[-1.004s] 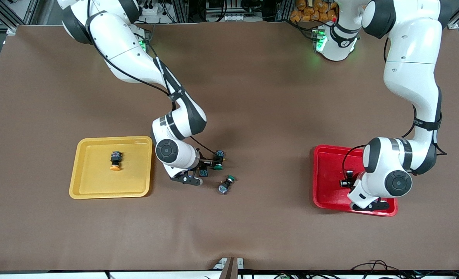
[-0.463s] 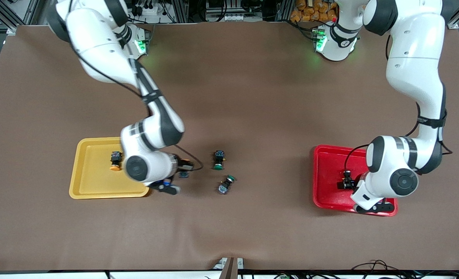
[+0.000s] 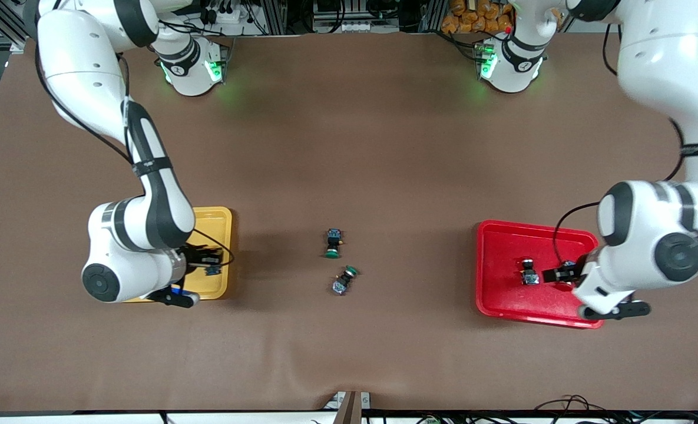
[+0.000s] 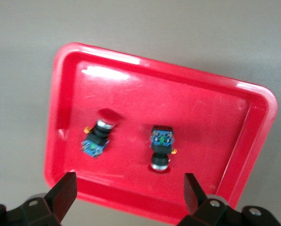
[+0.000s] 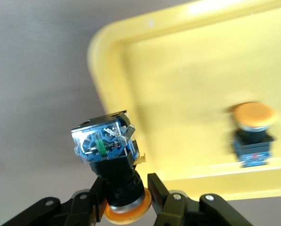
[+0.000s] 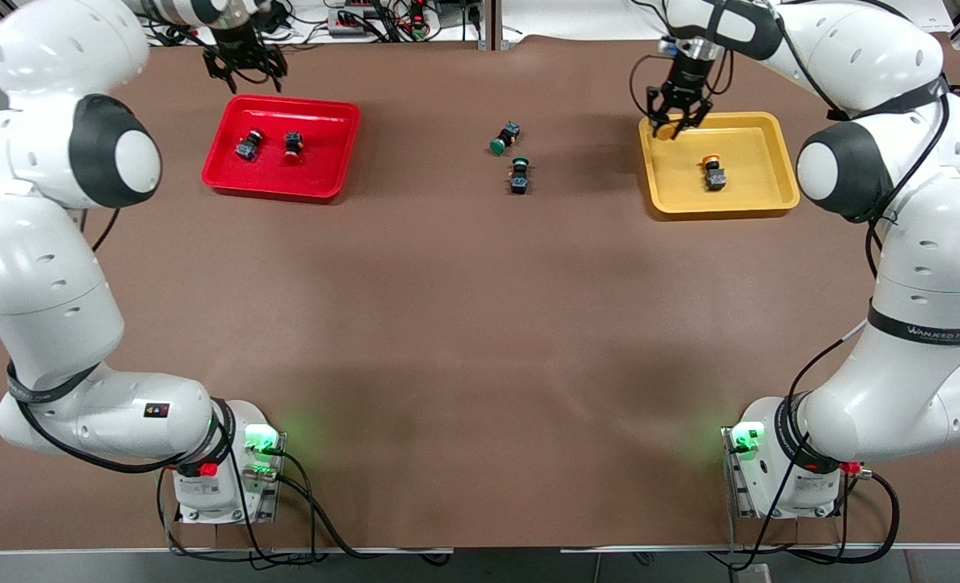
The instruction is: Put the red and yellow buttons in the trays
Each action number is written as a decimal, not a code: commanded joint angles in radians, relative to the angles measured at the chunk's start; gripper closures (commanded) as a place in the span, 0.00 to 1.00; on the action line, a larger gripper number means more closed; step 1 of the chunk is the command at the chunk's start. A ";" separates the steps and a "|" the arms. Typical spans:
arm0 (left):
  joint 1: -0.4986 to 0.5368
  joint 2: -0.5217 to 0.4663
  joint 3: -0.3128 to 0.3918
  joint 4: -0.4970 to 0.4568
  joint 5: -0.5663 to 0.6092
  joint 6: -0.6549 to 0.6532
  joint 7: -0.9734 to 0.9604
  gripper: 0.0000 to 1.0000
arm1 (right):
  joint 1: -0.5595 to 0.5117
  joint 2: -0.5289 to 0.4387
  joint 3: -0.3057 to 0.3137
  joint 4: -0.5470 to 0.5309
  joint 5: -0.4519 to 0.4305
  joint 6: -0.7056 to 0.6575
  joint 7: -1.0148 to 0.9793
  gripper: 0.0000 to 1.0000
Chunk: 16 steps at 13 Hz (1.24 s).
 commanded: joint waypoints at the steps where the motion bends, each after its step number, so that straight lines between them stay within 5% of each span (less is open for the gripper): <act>1: 0.008 -0.115 -0.011 -0.034 -0.011 -0.082 0.011 0.00 | -0.041 -0.024 0.008 -0.060 -0.026 0.017 -0.084 1.00; 4: 0.025 -0.222 -0.016 -0.037 -0.031 -0.188 0.059 0.00 | -0.088 -0.016 0.010 -0.082 -0.023 0.036 -0.127 0.99; 5: 0.043 -0.254 -0.016 -0.039 -0.040 -0.212 0.071 0.00 | -0.085 -0.016 0.010 -0.104 -0.023 0.065 -0.127 0.34; 6: 0.047 -0.284 -0.016 -0.043 -0.045 -0.235 0.080 0.00 | -0.086 -0.016 0.010 -0.110 -0.021 0.074 -0.127 0.00; 10: 0.076 -0.396 -0.030 -0.046 -0.048 -0.324 0.084 0.00 | -0.077 -0.025 0.016 -0.075 -0.018 0.065 -0.128 0.00; 16: 0.035 -0.584 -0.022 -0.118 -0.060 -0.404 0.105 0.00 | -0.095 -0.029 0.011 0.199 -0.025 -0.127 -0.129 0.00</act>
